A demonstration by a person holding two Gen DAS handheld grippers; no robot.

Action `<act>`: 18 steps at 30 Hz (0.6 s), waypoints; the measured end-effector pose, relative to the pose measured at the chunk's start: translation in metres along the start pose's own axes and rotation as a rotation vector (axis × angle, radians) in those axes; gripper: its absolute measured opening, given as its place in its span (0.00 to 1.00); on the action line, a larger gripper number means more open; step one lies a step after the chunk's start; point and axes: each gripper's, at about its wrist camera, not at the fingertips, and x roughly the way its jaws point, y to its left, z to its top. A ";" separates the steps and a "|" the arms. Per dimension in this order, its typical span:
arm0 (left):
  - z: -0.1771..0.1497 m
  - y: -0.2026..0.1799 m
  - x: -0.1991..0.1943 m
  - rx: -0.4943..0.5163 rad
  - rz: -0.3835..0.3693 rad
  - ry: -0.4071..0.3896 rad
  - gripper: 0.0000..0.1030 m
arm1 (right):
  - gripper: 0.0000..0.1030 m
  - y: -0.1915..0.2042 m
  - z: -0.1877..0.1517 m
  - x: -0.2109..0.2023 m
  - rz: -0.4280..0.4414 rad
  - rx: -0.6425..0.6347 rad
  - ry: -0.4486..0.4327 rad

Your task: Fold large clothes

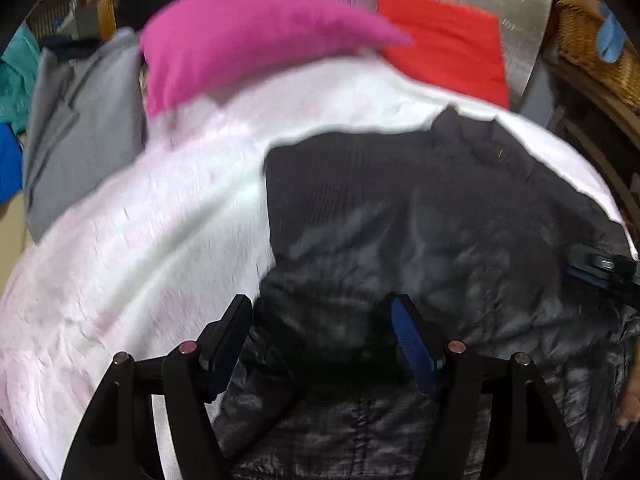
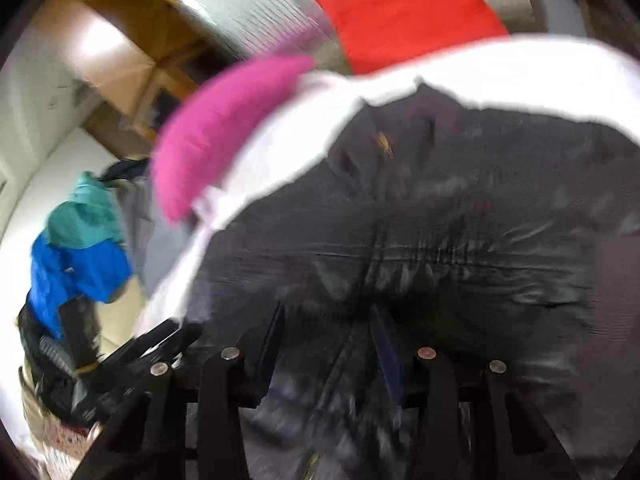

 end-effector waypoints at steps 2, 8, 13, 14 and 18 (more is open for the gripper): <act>-0.001 -0.002 0.003 0.007 0.011 0.002 0.73 | 0.47 0.000 0.001 0.001 0.011 0.004 -0.029; -0.002 0.000 -0.020 -0.022 -0.004 -0.041 0.73 | 0.47 -0.008 -0.013 -0.049 0.024 0.017 -0.073; -0.006 0.012 -0.032 -0.022 0.037 -0.064 0.73 | 0.59 -0.031 -0.030 -0.086 -0.067 0.025 -0.093; -0.008 0.012 -0.027 0.001 0.057 -0.034 0.73 | 0.59 -0.038 -0.034 -0.081 -0.063 0.044 -0.049; -0.020 0.022 -0.012 0.006 0.025 0.061 0.73 | 0.60 -0.021 -0.035 -0.079 -0.116 0.014 -0.021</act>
